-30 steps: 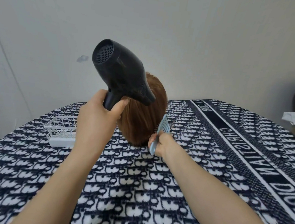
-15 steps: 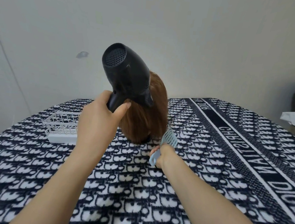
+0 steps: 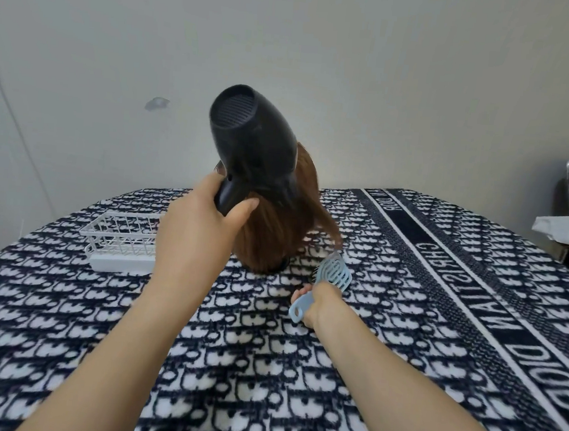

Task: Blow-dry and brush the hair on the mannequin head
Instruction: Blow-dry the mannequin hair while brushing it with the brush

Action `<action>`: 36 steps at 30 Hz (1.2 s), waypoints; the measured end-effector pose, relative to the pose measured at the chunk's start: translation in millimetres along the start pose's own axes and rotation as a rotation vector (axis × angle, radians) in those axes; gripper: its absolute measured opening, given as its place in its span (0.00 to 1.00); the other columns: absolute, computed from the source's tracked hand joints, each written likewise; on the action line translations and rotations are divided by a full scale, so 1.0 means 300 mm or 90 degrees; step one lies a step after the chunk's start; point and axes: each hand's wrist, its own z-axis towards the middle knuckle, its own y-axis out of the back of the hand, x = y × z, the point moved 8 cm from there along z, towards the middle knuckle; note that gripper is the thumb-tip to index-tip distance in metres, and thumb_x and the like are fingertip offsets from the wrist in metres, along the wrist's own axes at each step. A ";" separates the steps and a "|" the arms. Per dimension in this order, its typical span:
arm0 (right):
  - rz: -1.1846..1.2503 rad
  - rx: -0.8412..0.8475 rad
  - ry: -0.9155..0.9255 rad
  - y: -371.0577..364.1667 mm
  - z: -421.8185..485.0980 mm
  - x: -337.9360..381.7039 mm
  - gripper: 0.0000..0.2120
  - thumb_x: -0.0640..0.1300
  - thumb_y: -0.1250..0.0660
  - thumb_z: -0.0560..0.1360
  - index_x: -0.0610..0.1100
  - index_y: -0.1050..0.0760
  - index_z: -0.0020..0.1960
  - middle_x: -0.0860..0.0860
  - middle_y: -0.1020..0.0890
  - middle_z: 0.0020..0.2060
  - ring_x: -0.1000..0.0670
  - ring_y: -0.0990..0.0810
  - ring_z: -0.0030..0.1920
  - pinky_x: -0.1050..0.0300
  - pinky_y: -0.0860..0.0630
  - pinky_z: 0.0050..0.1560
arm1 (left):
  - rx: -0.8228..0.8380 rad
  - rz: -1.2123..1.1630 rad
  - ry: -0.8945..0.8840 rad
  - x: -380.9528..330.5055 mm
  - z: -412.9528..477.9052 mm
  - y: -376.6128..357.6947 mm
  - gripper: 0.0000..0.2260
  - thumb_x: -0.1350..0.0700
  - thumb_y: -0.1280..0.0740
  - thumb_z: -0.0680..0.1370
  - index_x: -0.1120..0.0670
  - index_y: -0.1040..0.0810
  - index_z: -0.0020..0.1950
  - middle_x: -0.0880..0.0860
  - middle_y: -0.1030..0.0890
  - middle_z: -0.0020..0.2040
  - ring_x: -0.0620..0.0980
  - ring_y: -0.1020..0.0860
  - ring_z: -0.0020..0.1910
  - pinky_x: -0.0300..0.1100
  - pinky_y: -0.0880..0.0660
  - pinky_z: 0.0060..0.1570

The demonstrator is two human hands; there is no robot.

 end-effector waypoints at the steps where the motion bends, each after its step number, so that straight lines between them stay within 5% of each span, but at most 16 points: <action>1: 0.002 -0.001 -0.003 0.003 0.000 -0.001 0.18 0.40 0.47 0.84 0.43 0.32 0.36 0.43 0.35 0.30 0.47 0.41 0.29 0.53 0.36 0.36 | -0.003 0.021 -0.013 -0.007 -0.003 0.001 0.10 0.42 0.29 0.78 0.42 0.30 0.47 0.43 0.25 0.33 0.57 0.23 0.37 0.48 0.35 0.34; 9: 0.015 0.015 0.074 -0.003 -0.033 0.024 0.20 0.50 0.44 0.83 0.43 0.32 0.34 0.45 0.34 0.27 0.47 0.39 0.26 0.54 0.35 0.28 | 0.015 -0.028 0.045 0.049 -0.018 0.001 0.12 0.41 0.29 0.77 0.48 0.25 0.46 0.48 0.21 0.34 0.54 0.20 0.36 0.50 0.26 0.34; 15: -0.022 0.041 0.181 -0.015 -0.071 0.031 0.18 0.49 0.44 0.83 0.42 0.29 0.38 0.46 0.31 0.26 0.47 0.35 0.24 0.56 0.32 0.25 | -0.023 0.040 0.049 0.077 -0.035 0.045 0.12 0.41 0.29 0.77 0.46 0.27 0.44 0.47 0.23 0.32 0.50 0.23 0.33 0.46 0.32 0.31; 23: -0.115 0.087 0.334 -0.049 -0.103 0.015 0.16 0.52 0.46 0.83 0.42 0.28 0.50 0.49 0.29 0.28 0.50 0.32 0.24 0.58 0.30 0.25 | -0.037 0.037 0.080 0.115 -0.032 0.099 0.13 0.41 0.30 0.78 0.49 0.26 0.45 0.51 0.21 0.33 0.57 0.21 0.35 0.52 0.25 0.36; 36: -0.293 0.210 0.538 -0.140 -0.245 0.013 0.15 0.52 0.46 0.83 0.43 0.34 0.43 0.50 0.30 0.30 0.52 0.35 0.25 0.56 0.34 0.27 | -0.053 0.005 0.146 0.197 -0.026 0.139 0.11 0.42 0.31 0.79 0.49 0.25 0.48 0.52 0.18 0.37 0.59 0.18 0.36 0.55 0.21 0.42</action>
